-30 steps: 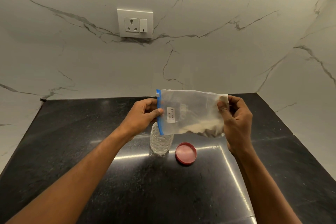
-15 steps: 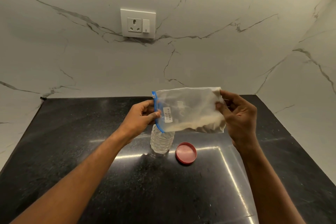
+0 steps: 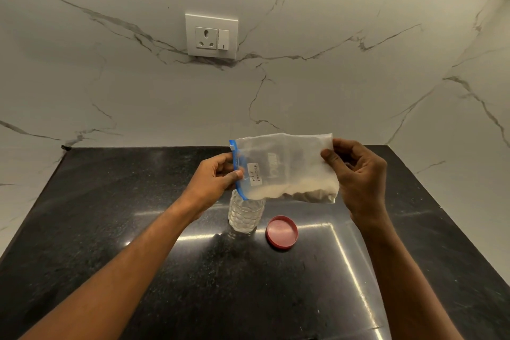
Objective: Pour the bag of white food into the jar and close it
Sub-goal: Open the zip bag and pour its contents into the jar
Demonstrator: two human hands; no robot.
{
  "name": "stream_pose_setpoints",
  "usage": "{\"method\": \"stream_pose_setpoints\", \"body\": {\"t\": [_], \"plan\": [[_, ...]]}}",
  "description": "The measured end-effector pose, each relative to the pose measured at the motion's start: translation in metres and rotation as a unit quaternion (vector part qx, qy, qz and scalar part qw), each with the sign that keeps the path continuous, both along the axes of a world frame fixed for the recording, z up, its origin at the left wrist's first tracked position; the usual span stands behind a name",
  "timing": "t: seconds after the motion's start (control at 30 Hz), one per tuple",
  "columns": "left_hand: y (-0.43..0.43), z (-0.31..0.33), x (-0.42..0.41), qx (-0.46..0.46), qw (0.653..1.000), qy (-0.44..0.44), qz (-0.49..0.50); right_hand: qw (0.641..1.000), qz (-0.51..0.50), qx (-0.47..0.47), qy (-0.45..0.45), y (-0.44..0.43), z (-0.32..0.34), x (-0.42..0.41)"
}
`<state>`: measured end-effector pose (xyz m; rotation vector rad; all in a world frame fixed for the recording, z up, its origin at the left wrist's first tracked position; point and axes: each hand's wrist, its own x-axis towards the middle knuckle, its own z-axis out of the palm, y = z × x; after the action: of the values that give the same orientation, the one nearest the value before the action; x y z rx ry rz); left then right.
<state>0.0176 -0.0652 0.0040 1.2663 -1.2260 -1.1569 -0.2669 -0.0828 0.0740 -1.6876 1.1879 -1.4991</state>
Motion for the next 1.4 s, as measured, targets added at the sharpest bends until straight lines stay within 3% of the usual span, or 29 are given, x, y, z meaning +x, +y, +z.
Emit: {"method": "stream_pose_setpoints", "body": {"t": [0.8,1.4], "plan": [[0.008,-0.001,0.0,0.01,1.0,0.025,-0.004,0.999,-0.006,-0.001,0.035,-0.003,0.011,0.009],[0.01,-0.001,0.002,0.045,0.999,-0.027,0.002,0.999,-0.005,0.017,0.041,0.0,0.016,0.012]]}}
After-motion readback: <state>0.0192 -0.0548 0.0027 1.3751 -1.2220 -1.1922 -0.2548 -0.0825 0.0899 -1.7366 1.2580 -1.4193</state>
